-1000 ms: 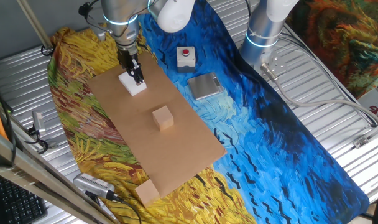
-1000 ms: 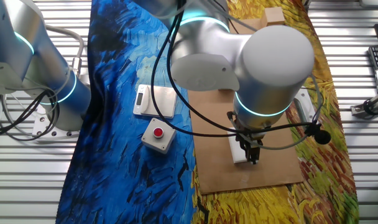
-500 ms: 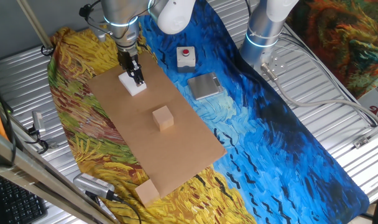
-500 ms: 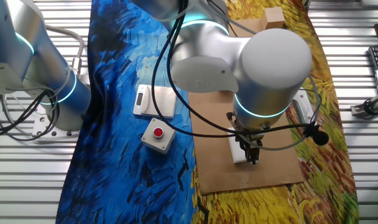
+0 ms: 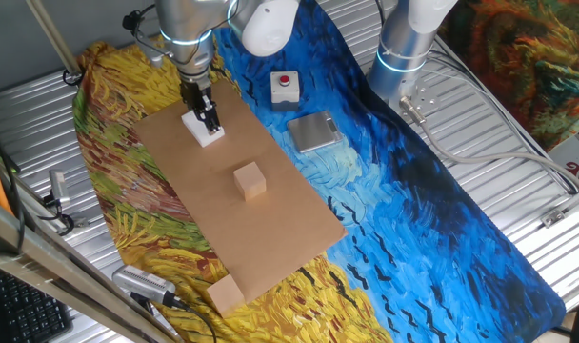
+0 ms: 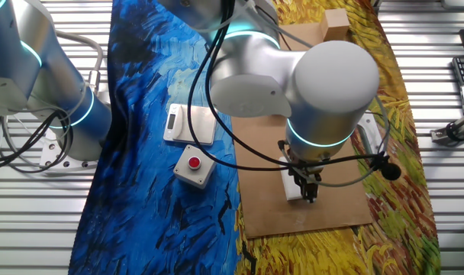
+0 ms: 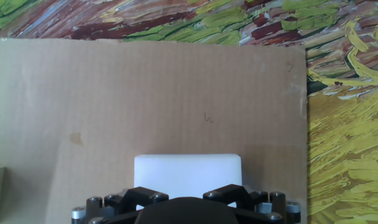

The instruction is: Clean the tabletop with a sponge

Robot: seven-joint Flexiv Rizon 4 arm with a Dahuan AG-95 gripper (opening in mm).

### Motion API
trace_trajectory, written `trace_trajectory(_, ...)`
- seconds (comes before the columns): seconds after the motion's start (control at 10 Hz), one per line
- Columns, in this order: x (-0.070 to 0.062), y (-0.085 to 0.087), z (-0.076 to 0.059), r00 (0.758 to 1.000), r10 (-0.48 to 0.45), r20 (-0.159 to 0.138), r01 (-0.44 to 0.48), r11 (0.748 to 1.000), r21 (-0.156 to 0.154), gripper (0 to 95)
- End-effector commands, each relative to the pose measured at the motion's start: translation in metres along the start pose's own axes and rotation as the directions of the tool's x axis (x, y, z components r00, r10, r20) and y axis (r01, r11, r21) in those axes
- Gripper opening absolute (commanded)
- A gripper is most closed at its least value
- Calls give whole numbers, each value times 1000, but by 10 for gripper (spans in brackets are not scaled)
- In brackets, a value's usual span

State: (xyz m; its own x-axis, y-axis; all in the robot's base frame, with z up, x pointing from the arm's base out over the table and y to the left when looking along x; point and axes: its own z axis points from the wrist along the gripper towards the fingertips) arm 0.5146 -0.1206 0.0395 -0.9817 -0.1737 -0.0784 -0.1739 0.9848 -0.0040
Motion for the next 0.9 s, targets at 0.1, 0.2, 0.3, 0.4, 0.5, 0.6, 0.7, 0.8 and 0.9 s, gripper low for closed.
trace_trajectory(0.1, 1, 0, 2, 1000, -2, 1, 2, 1000, 0, 950)
trace_trajectory(0.2, 1, 0, 3, 1000, -2, 1, 2, 1000, 0, 950)
trace_trajectory(0.3, 1, 0, 3, 1000, -3, 1, 3, 1000, 0, 950)
trace_trajectory(0.4, 1, 0, 3, 1000, -3, 2, 3, 1000, 0, 950)
trace_trajectory(0.5, 1, 0, 4, 1000, -3, 3, 3, 1000, 0, 950)
trace_trajectory(0.6, 1, 0, 4, 1000, -3, 3, 3, 1000, -1, 950)
trace_trajectory(0.7, 1, 0, 5, 1000, -4, 3, 4, 1000, -1, 950)
trace_trajectory(0.8, 1, 0, 6, 1000, -4, 4, 4, 1000, -1, 950)
trace_trajectory(0.9, 0, 0, 7, 1000, -4, 4, 4, 1000, 0, 950)
